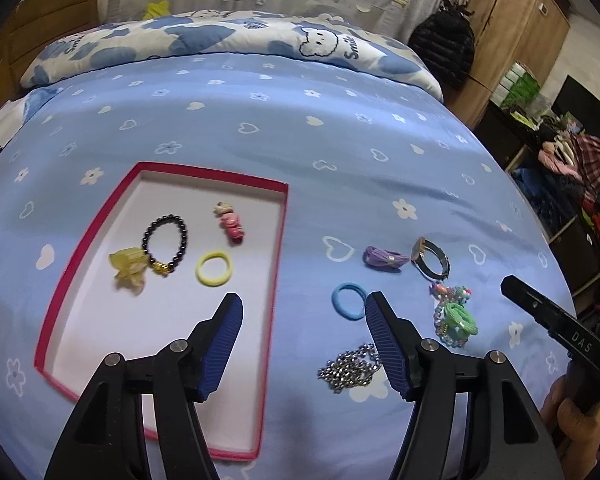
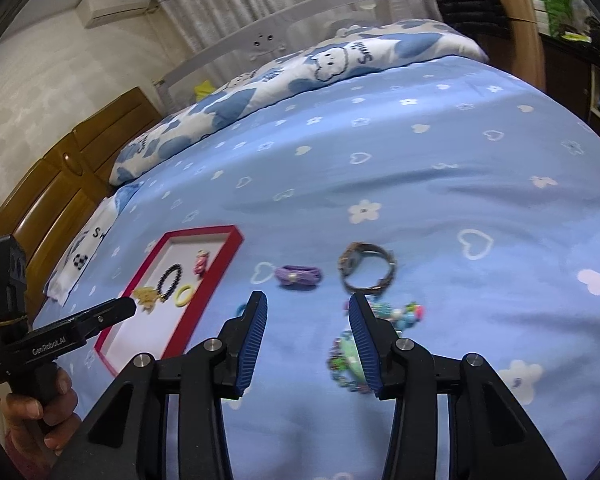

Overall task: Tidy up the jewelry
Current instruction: 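Move both open grippers back over the remaining jewelry, then grasp the wristwatch with the right gripper while the left gripper approaches the purple bow hair tie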

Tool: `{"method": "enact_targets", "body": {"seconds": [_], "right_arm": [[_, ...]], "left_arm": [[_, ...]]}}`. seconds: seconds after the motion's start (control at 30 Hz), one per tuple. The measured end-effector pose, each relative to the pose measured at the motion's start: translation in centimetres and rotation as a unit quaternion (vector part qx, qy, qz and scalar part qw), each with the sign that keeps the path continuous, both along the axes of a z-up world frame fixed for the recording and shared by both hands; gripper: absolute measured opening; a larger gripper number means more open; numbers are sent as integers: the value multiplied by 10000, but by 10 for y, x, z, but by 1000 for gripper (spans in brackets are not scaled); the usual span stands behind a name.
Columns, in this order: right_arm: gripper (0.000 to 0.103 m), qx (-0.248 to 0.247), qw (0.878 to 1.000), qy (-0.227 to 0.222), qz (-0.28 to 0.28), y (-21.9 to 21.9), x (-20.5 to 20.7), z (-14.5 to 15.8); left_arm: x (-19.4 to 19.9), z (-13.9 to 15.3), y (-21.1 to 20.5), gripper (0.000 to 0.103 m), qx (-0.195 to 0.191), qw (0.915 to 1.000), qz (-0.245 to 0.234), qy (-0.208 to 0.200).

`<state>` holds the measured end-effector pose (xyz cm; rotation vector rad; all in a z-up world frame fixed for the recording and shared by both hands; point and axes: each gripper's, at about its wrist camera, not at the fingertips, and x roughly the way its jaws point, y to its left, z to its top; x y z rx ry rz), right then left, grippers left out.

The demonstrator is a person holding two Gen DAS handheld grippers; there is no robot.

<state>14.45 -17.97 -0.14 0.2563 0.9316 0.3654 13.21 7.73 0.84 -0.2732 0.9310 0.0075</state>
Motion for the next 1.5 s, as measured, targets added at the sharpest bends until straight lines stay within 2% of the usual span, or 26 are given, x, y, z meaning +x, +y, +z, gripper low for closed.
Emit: {"method": "enact_targets", "body": {"seconds": [0.33,0.53,0.77,0.97,1.5], "right_arm": [[44,-57,9995,166,-273,-24,14,-15],[44,-90,9992,237,-297,-27,22,-22],[44,-188,9989,358,-255,-24,38,-35],[44,-321,9976,562,-234,-22,59,-52],[42,-577,9940,921,-140,-14,93,-88]], "left_arm": [[36,-12,-30,68,199,9986,-458,176],[55,-22,-38,68,227,9979,-550,259],[76,-36,-48,68,299,9966,-668,368],[102,-53,-62,68,443,9928,-987,511],[161,-98,-82,69,432,9879,-1254,802]]}}
